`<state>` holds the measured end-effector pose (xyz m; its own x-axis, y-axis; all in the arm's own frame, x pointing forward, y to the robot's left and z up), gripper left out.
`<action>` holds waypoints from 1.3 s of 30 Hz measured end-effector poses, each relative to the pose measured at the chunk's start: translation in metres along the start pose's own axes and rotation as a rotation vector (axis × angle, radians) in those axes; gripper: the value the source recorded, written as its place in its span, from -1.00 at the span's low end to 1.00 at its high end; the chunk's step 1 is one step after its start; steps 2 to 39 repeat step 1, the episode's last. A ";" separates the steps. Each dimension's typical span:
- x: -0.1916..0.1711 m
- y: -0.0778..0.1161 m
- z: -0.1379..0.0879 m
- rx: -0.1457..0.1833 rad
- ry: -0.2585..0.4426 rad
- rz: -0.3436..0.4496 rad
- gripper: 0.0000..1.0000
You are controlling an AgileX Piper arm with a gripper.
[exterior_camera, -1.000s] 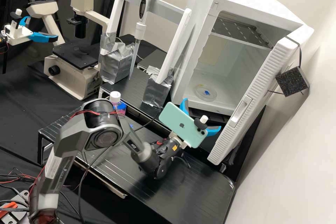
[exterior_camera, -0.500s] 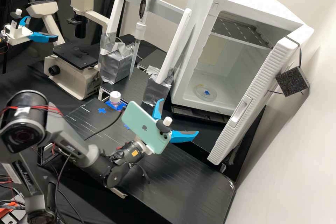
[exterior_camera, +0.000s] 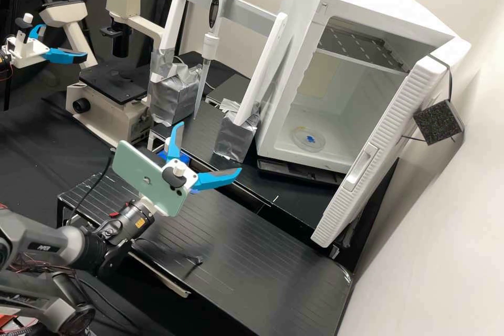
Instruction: Move the petri dish to the incubator
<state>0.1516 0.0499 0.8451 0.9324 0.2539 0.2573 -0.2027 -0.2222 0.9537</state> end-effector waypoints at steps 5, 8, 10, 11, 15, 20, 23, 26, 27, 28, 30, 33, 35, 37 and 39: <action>0.000 -0.001 -0.002 0.004 0.009 -0.001 1.00; 0.000 -0.001 -0.002 0.004 0.009 -0.001 1.00; 0.000 -0.001 -0.002 0.004 0.009 -0.001 1.00; 0.000 -0.001 -0.002 0.004 0.009 -0.001 1.00; 0.000 -0.001 -0.002 0.004 0.009 -0.001 1.00; 0.000 -0.001 -0.002 0.004 0.009 -0.001 1.00; 0.000 -0.001 -0.002 0.004 0.009 -0.001 1.00; 0.000 -0.001 -0.002 0.004 0.009 -0.001 1.00; 0.000 -0.001 -0.002 0.004 0.009 -0.001 1.00; 0.000 -0.001 -0.002 0.004 0.009 -0.001 1.00; 0.000 -0.001 -0.002 0.004 0.009 -0.001 1.00; 0.000 -0.001 -0.002 0.004 0.009 -0.001 1.00; 0.000 -0.001 -0.002 0.004 0.009 -0.001 1.00; 0.000 -0.001 -0.002 0.004 0.009 -0.001 1.00; 0.000 -0.001 -0.002 0.004 0.009 -0.001 1.00</action>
